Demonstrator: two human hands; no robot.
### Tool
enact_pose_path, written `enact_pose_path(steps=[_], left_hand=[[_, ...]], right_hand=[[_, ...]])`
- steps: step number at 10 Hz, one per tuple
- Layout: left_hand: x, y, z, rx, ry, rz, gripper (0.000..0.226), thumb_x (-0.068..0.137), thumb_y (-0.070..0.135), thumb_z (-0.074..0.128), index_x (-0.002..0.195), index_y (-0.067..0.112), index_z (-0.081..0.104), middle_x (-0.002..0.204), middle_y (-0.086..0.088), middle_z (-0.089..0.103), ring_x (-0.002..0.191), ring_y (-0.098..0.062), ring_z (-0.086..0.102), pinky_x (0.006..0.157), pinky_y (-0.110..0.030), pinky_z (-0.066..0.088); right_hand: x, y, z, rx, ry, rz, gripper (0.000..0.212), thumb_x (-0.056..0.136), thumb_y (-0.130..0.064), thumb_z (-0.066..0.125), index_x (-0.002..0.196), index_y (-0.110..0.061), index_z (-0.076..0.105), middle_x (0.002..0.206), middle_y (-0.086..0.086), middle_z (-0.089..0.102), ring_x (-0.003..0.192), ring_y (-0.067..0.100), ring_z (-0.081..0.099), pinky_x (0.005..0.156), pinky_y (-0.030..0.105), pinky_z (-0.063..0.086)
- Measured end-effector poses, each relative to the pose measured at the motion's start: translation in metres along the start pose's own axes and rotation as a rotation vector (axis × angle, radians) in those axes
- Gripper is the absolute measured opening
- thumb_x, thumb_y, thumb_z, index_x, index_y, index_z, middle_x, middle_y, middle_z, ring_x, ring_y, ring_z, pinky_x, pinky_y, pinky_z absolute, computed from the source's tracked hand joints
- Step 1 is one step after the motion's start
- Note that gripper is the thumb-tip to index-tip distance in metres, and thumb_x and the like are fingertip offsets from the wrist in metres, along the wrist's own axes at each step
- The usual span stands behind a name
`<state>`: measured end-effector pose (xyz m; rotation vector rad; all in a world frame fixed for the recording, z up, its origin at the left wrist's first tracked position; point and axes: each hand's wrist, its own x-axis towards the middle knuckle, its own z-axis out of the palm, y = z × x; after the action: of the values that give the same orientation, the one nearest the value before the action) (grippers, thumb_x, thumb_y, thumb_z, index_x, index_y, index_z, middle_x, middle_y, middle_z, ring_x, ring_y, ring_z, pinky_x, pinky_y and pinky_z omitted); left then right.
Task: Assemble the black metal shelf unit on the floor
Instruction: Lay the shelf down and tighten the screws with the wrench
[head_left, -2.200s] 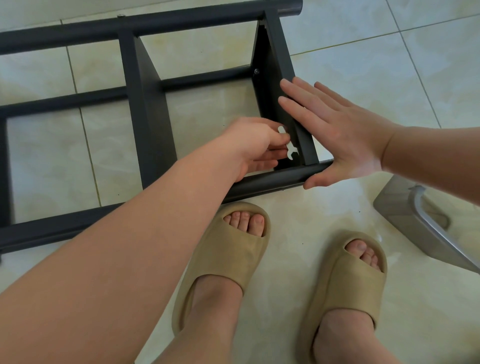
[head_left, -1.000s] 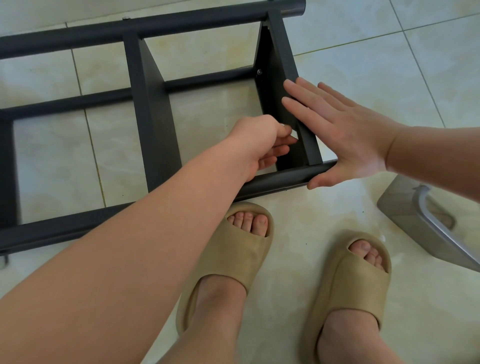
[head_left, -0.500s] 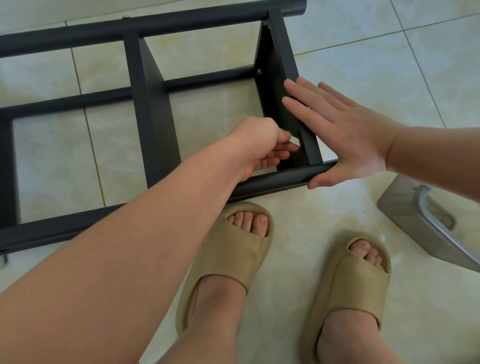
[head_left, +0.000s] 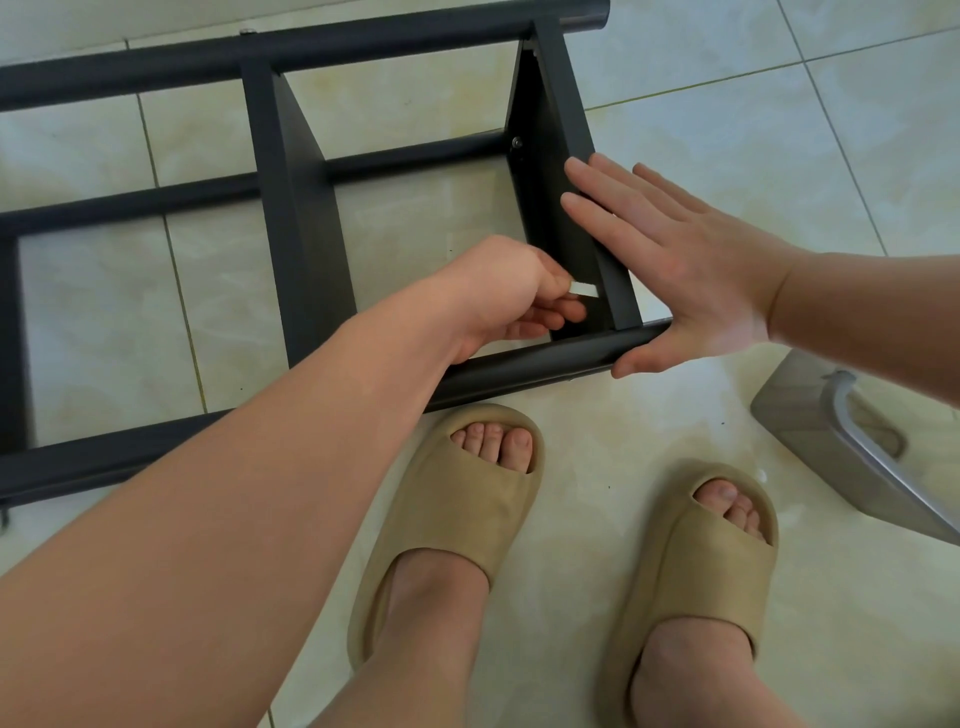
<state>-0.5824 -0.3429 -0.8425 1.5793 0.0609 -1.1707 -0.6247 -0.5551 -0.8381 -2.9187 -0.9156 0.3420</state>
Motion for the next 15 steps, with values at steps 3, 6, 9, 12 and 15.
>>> enact_pose_path(steps=[3,6,9,12,15], left_hand=[[-0.003,-0.003,-0.004,0.164,-0.039,0.038,0.021,0.098,0.003,0.054,0.083,0.013,0.064,0.073,0.001,0.074,0.066,-0.007,0.065,0.061,-0.018,0.052],[-0.009,-0.006,-0.004,0.339,-0.066,0.077,0.019,0.094,0.006,0.062,0.078,0.016,0.068,0.069,0.004,0.068,0.061,-0.006,0.06,0.063,-0.02,0.047],[-0.01,0.0,-0.005,0.502,-0.115,0.085,0.014,0.09,0.009,0.067,0.077,0.016,0.068,0.077,-0.005,0.063,0.072,-0.017,0.055,0.077,-0.032,0.046],[-0.002,-0.004,-0.009,0.401,0.017,0.13,0.02,0.086,0.005,0.071,0.079,0.024,0.069,0.082,-0.007,0.075,0.074,-0.014,0.067,0.078,-0.031,0.06],[0.005,-0.004,-0.002,-0.044,0.049,0.018,0.01,0.094,0.016,0.061,0.087,0.02,0.066,0.079,0.002,0.07,0.082,-0.014,0.066,0.075,-0.031,0.053]], right_hand=[[0.0,0.0,0.0,-0.005,-0.006,0.006,0.129,0.073,-0.092,0.038,0.161,-0.004,0.004,0.169,0.015,-0.006,0.156,0.032,-0.005,0.126,0.052,0.005],[-0.001,0.0,0.0,0.0,-0.003,0.004,0.129,0.072,-0.091,0.041,0.161,-0.005,0.004,0.169,0.014,-0.006,0.156,0.032,-0.005,0.126,0.051,0.004],[-0.001,0.0,-0.001,-0.009,-0.009,0.007,0.129,0.072,-0.092,0.039,0.161,-0.005,0.005,0.169,0.015,-0.006,0.156,0.031,-0.005,0.126,0.05,0.003],[0.0,-0.001,-0.001,-0.013,-0.013,0.009,0.129,0.072,-0.093,0.037,0.161,-0.005,0.004,0.169,0.015,-0.006,0.156,0.032,-0.006,0.126,0.051,0.004],[0.0,-0.001,-0.001,-0.001,-0.002,0.006,0.129,0.072,-0.093,0.037,0.161,-0.004,0.006,0.169,0.015,-0.005,0.156,0.032,-0.004,0.126,0.051,0.005]])
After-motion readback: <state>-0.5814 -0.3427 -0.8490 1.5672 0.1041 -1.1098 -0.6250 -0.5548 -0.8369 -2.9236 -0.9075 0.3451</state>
